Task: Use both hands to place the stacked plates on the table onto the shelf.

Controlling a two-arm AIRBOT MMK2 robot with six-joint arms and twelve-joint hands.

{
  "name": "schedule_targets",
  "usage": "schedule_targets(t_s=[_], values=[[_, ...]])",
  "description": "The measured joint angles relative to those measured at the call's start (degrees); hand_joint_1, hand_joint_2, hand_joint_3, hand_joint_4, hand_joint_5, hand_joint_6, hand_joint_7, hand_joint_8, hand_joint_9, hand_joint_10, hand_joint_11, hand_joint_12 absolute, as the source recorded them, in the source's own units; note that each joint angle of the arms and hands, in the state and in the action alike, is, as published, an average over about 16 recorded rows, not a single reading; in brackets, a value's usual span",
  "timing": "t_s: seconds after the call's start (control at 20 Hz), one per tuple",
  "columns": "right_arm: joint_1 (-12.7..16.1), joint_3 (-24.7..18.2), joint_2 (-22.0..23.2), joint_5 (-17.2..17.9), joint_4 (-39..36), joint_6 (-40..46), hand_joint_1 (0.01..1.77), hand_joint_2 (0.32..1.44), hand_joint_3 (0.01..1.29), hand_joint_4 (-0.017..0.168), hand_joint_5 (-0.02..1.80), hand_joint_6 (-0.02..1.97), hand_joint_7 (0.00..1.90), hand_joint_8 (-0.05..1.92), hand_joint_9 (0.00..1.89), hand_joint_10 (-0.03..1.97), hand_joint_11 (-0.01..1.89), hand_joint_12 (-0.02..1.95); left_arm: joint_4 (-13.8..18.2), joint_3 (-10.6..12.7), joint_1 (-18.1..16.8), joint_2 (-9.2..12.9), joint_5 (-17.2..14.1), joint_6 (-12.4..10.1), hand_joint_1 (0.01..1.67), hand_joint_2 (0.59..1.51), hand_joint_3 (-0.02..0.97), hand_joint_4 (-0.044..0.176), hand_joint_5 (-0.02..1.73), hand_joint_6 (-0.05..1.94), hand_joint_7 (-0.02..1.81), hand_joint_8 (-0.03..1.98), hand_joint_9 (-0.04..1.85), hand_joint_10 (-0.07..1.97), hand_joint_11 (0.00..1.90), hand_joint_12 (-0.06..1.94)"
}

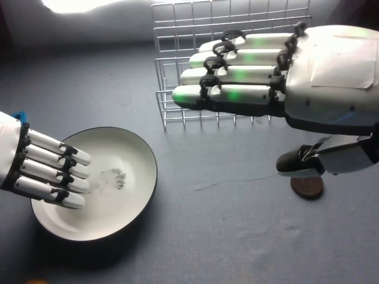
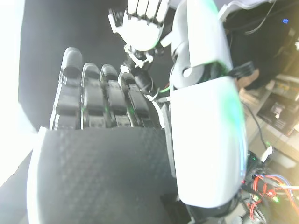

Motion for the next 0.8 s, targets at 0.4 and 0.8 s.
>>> schedule_targets(t_s=[0.4,0.8], values=[[-0.1,-0.2,0.0,-0.3,0.1,-1.8,1.19,0.97,0.01,0.000,0.02,0.02,0.02,0.01,0.01,0.01,0.02,0.15,-1.4,4.3,3.4,-2.4,0.4,0.5,0.02,1.105,0.018,-0.006,0.02,-0.01,0.01,-0.01,0.02,0.01,0.01,-0.01],[-0.5,-0.3,-0.1,-0.4,0.0,-3.6,1.18,0.99,0.01,0.001,0.02,0.02,0.02,0.01,0.01,0.01,0.02,0.16,-1.9,7.1,5.3,-3.9,0.3,0.9,0.02,1.111,0.014,-0.006,0.02,-0.02,0.02,-0.01,0.02,0.01,0.01,-0.01]])
